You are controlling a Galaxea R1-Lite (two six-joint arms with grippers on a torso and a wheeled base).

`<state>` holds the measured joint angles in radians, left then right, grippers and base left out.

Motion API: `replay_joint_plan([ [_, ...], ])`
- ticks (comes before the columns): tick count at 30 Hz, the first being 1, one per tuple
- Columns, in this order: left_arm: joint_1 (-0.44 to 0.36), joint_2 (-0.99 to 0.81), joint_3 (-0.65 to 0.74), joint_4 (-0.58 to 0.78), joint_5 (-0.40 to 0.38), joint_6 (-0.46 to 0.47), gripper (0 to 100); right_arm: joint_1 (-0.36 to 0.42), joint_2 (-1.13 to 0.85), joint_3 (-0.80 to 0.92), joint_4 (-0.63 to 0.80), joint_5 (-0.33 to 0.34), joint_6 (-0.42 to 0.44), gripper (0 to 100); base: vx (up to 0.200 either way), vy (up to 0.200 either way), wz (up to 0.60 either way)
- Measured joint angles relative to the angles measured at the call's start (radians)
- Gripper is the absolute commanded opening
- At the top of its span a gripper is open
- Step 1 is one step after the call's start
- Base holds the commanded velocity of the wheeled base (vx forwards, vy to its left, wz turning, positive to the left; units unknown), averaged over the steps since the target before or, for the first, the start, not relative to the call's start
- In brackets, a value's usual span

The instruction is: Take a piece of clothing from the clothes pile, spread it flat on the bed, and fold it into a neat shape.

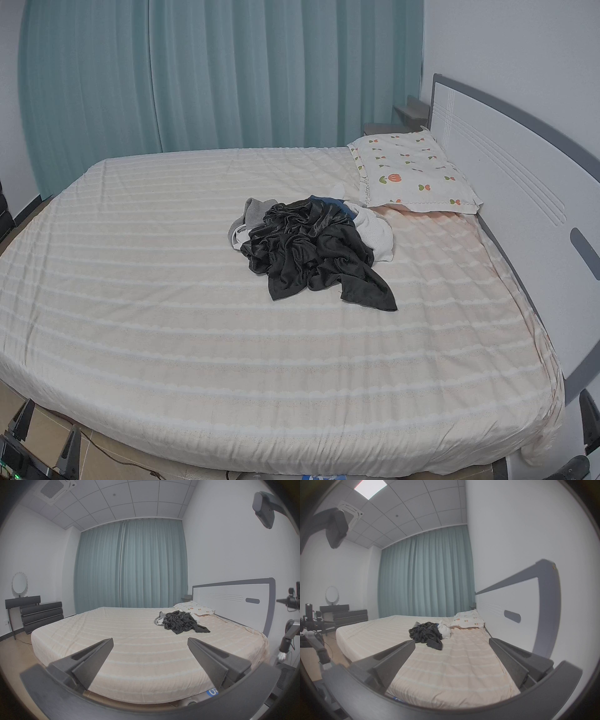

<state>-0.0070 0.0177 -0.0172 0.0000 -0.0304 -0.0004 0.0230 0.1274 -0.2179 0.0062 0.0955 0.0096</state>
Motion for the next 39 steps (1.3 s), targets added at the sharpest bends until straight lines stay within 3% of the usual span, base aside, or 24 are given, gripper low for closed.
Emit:
replay_joint_plan([
  [5,0.000,0.000,0.000,0.000,0.000,0.000,100,0.027,0.184,-0.045,-0.034,0.030,-0.005,100,0.000,0.000,0.00],
  [15,0.000,0.000,0.000,0.000,0.000,0.000,100,0.109,0.650,-0.078,-0.284,0.030,0.049,100,0.000,0.000,0.00],
  [26,0.000,0.000,0.000,0.000,0.000,0.000,100,0.204,1.203,-0.248,-0.531,-0.067,0.170,100,0.000,0.000,0.00],
  [39,0.000,0.000,0.000,0.000,0.000,0.000,100,0.295,1.856,-0.686,-0.680,-0.189,0.307,100,0.000,0.000,0.00],
])
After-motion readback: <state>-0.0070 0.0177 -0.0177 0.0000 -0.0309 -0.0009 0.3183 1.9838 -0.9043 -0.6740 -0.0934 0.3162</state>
